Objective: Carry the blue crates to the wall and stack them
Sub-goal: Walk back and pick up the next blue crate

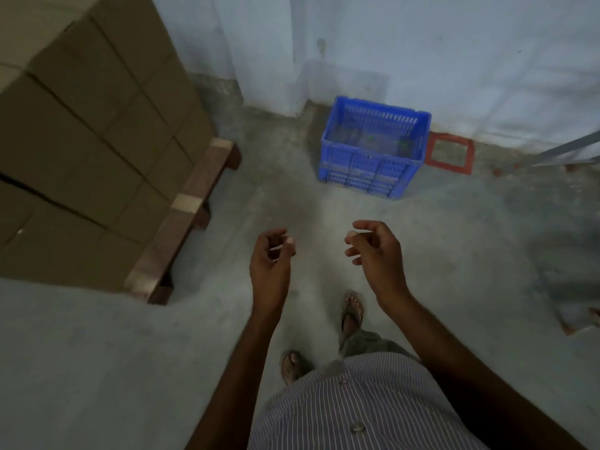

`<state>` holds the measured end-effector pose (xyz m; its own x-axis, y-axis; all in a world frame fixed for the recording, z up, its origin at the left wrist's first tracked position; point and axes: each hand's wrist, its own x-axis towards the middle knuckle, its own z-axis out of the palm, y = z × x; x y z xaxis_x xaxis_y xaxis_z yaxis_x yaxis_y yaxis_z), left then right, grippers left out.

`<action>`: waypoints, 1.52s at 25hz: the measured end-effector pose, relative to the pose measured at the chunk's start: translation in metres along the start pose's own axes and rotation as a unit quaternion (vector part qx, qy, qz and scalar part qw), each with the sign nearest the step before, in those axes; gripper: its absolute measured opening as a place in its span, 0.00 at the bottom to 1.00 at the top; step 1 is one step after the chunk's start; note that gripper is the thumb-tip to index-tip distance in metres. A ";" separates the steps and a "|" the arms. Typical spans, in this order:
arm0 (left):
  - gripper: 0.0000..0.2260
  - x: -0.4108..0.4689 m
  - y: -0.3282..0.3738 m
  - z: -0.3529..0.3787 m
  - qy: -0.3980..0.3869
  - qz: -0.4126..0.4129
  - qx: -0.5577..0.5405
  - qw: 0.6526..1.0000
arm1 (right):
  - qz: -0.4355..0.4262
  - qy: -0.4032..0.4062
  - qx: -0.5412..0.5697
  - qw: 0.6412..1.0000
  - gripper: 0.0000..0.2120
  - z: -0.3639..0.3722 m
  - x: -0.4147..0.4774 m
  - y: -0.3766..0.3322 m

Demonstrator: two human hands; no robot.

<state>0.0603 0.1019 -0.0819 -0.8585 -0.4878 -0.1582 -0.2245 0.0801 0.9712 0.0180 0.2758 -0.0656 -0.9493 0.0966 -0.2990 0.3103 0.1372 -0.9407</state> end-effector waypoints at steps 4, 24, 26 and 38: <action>0.08 -0.077 -0.011 -0.056 0.069 -0.016 -0.025 0.997 | -0.014 -0.089 -0.031 0.995 0.10 0.013 -0.084 0.029; 0.12 -0.586 -0.109 -0.221 0.551 -0.075 -0.174 0.813 | -0.047 -0.555 -0.139 0.819 0.11 0.007 -0.480 0.150; 0.12 -0.643 -0.120 -0.248 0.590 -0.071 -0.169 0.787 | -0.050 -0.583 -0.143 0.798 0.13 0.021 -0.537 0.165; 0.10 -0.969 -0.208 -0.399 0.762 -0.095 -0.177 0.615 | -0.055 -0.734 -0.191 0.650 0.08 0.063 -0.897 0.274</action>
<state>1.1230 0.2111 -0.0593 0.6583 -0.7295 -0.1858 0.0918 -0.1672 0.9816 0.9515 0.1645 -0.0655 0.0942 -0.9401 -0.3277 -0.0394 0.3254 -0.9448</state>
